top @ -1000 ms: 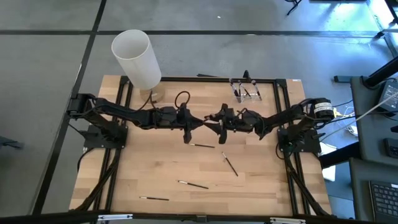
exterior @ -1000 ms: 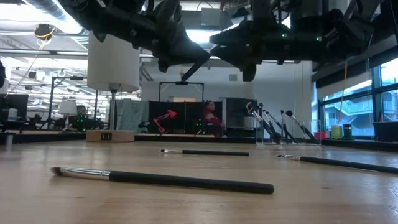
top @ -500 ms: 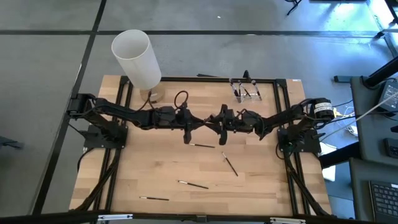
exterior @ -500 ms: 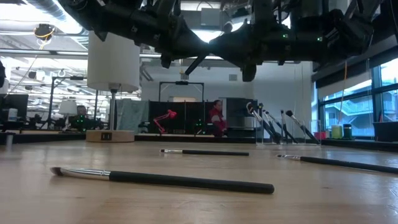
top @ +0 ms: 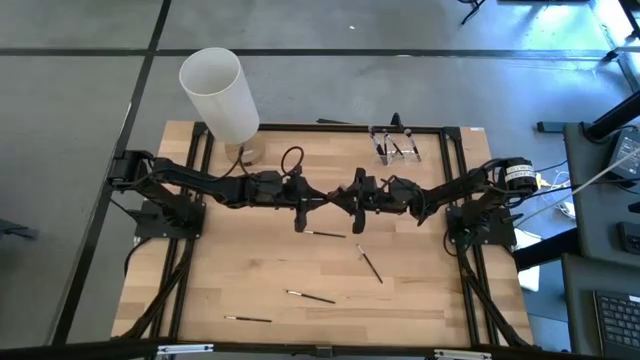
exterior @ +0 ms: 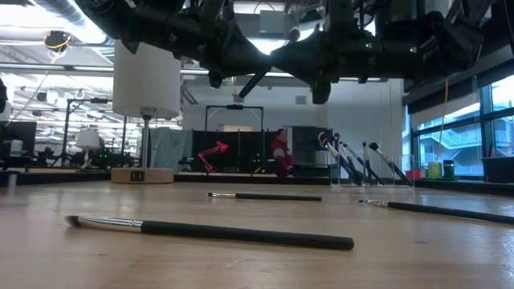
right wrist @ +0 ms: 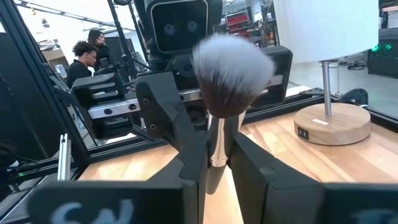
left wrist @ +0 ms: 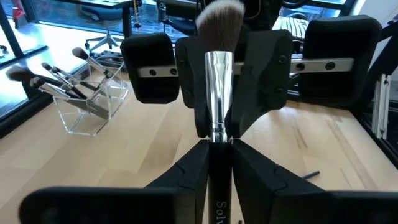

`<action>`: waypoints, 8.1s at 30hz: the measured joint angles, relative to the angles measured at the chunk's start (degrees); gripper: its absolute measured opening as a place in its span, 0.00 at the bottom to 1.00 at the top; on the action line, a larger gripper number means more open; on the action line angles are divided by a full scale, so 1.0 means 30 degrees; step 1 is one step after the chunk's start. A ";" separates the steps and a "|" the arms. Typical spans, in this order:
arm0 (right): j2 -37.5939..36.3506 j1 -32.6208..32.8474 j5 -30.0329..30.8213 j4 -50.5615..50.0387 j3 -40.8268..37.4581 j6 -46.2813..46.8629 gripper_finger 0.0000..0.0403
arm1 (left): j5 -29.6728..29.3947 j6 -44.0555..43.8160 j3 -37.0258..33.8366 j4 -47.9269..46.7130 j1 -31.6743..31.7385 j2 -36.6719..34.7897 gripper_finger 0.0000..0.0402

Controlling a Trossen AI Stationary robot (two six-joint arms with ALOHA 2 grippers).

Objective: Put items in baskets/containers
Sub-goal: Put the powder brush into the right side of the transparent organizer, then put the eyeshadow brush into the middle of the transparent organizer

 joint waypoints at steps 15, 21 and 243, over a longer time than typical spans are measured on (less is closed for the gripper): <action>-0.1231 0.0104 0.1151 -0.2477 0.0000 -0.0901 0.14 | -0.0418 0.0205 0.0015 -0.1697 -0.0022 0.0000 0.27; -0.4863 0.0031 0.4452 -0.8362 0.0020 -0.2097 0.13 | -0.3426 0.0137 0.0015 -0.5074 0.0327 0.0007 0.36; 0.1251 0.2421 -0.0940 -3.0387 0.9252 0.6558 0.02 | -1.1175 -0.5497 -0.2470 -1.6311 -0.1093 0.2645 0.25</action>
